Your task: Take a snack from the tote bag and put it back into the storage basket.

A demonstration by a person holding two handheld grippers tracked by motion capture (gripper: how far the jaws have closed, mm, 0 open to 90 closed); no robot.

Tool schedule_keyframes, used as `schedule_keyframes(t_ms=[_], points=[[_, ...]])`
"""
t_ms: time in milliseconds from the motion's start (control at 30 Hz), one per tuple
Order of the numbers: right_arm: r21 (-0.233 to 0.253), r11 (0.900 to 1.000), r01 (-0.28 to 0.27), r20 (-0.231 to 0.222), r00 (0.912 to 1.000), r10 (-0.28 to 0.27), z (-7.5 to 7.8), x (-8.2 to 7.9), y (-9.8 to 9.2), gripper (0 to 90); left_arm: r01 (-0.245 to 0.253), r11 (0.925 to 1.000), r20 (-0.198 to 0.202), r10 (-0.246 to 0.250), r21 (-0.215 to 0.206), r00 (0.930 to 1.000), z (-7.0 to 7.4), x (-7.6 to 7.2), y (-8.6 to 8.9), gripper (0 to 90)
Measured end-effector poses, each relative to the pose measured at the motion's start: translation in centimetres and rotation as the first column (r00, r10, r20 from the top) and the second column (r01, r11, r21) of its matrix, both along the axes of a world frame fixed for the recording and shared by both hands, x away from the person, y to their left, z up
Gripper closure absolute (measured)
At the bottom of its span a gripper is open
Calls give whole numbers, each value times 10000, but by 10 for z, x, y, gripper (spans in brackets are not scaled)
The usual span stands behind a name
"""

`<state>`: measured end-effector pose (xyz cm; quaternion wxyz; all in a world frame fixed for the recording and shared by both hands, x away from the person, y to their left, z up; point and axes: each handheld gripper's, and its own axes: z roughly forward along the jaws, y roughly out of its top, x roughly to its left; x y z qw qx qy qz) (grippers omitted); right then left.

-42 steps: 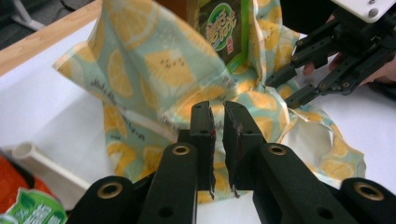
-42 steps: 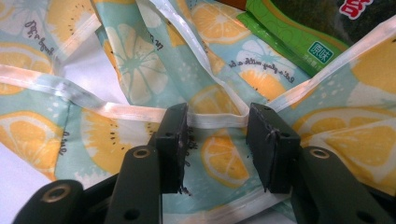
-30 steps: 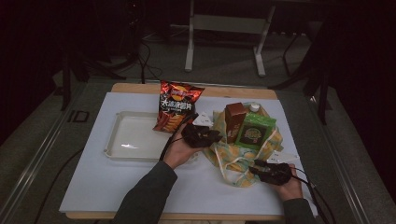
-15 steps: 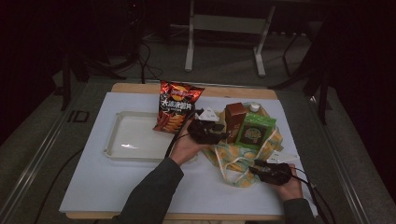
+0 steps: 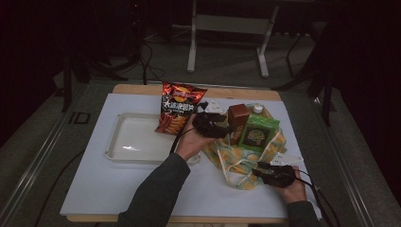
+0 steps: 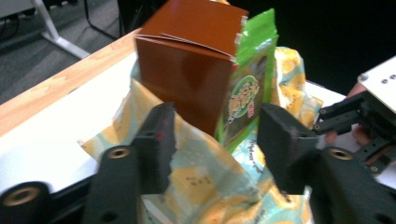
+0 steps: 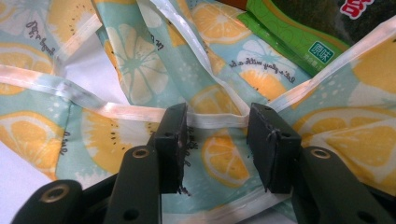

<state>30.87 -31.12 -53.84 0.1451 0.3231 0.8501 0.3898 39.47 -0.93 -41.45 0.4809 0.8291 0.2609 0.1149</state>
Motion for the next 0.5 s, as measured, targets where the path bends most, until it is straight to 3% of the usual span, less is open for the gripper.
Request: schedule_keyframes(t_ms=[167, 500], points=[[5, 10000, 6, -21, 10000, -6, 0, 0, 0, 578, -133, 9988, 192, 142, -478, 9997, 4, 10, 2, 383], [23, 10000, -7, -48, 10000, 7, 0, 0, 0, 576, 386, 9972, 412, -360, -644, 9985, 9, 26, 0, 350]])
